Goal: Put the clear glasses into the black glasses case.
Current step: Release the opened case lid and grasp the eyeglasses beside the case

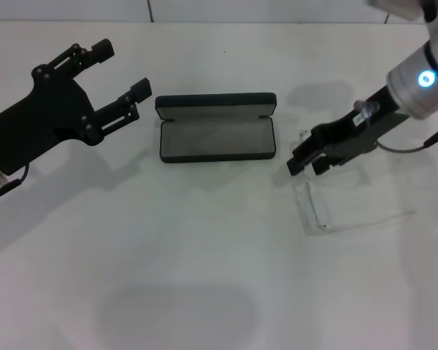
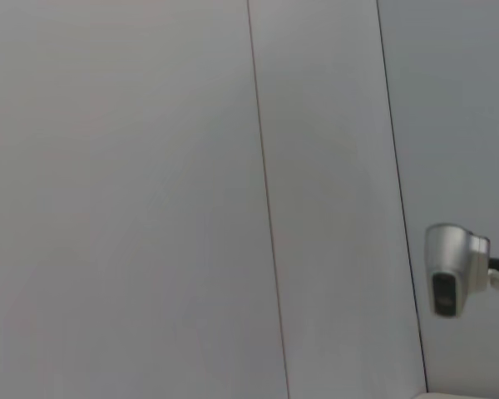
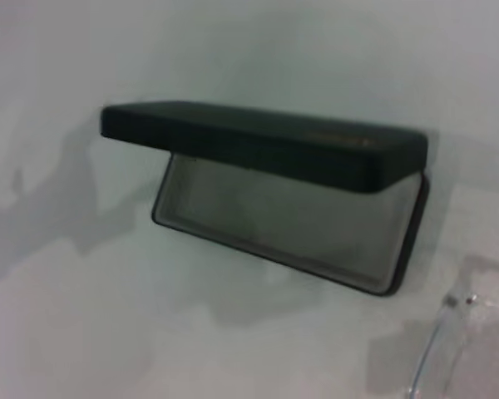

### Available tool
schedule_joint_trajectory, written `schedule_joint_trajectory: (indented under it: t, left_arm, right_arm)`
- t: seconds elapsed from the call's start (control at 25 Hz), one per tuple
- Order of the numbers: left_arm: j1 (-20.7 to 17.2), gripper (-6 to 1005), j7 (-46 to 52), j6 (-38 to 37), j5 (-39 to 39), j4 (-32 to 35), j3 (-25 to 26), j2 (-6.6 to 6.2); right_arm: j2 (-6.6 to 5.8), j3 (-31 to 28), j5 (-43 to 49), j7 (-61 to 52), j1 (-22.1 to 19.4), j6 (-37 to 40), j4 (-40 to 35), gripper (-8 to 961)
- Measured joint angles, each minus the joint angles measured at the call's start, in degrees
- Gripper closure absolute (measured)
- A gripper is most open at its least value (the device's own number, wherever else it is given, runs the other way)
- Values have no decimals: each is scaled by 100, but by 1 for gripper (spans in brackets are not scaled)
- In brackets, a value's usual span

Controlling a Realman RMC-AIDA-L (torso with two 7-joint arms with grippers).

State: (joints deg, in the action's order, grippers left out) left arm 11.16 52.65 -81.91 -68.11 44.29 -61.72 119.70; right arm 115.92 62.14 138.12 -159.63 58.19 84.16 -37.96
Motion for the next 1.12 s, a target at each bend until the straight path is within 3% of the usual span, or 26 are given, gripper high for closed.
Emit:
schedule_joint_trajectory:
  t: [0.2,0.76,1.0,1.12]
  left_arm:
    - [0,235,0,0,0,0,2,1]
    - [0,236,-3,16,0,-6,2,1]
    - [0,236,-59,17,-1,-9,2,1]
    - [0,236,-61,13,-1,-9,2,3]
  right_arm:
    - [1,381,3,-162,49,-359,226,452]
    - [8,419,-12,-178,99,-614,524,481]
    - [-1,699,-14,-32,103,-610,468,494]
    - [-11,692,-21,2,103,-601,478,568]
